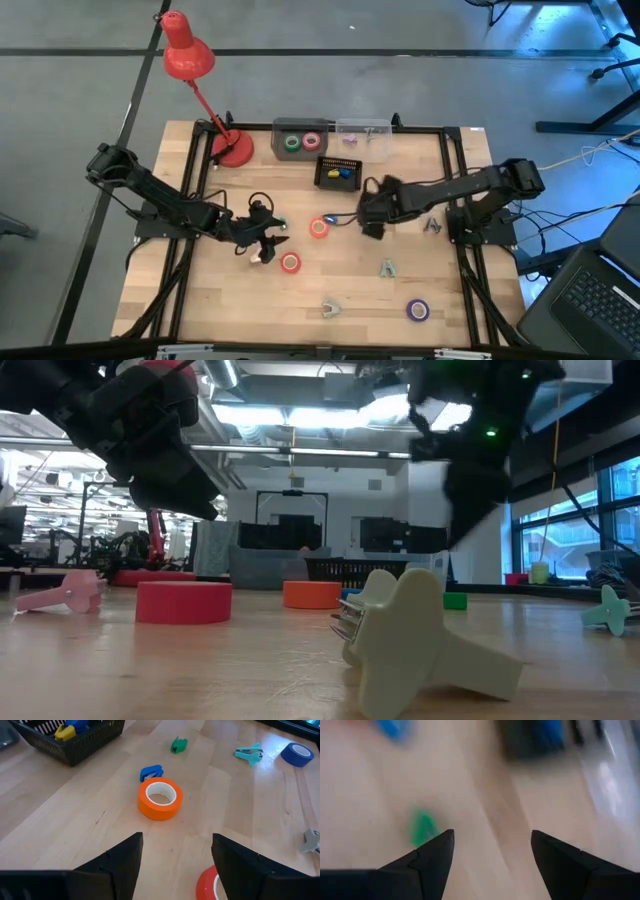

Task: Pick and place Stapler, Stapler remover, tape
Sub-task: Put the black staple remover into the transparent bin

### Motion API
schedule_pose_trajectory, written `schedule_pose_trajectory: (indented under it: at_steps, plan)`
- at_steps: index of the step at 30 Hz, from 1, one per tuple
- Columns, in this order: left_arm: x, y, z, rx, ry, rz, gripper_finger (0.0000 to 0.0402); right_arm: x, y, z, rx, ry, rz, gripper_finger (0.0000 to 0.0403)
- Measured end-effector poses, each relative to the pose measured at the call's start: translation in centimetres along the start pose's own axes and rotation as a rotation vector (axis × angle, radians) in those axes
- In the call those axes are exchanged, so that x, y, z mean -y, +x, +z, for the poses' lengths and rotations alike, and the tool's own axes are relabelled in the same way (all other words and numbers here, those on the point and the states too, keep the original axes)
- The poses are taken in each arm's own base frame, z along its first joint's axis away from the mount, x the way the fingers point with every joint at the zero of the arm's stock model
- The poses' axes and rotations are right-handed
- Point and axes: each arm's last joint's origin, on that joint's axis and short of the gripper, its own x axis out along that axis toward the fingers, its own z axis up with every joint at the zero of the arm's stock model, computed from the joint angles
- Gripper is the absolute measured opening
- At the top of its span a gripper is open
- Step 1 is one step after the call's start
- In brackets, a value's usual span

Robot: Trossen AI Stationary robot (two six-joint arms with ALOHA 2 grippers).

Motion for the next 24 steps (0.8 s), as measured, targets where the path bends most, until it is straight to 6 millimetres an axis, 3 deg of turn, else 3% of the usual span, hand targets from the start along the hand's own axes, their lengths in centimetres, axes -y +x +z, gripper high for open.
schedule_pose_trajectory:
  at_steps: [5, 9, 17, 24]
  plan:
    - [0.0, 0.0, 0.0, 0.000, 0.000, 0.000, 0.0225, 2.4, -0.9, -2.9, -0.299, 0.298, -0.258, 0.0266]
    - [0.0, 0.0, 0.0, -0.001, 0.001, -0.001, 0.0224, 3.2, -0.6, -5.3, -0.398, 0.408, -0.413, 0.0266]
    - [0.2, -0.1, -0.1, -0.005, 0.008, -0.007, 0.0228, 2.6, 2.5, -9.0, -0.515, 0.477, -0.324, 0.0266]
    - [-0.1, 0.0, 0.0, -0.001, 0.054, 0.003, 0.0226, 1.9, 2.8, -9.8, -0.555, 0.514, -0.265, 0.0266]
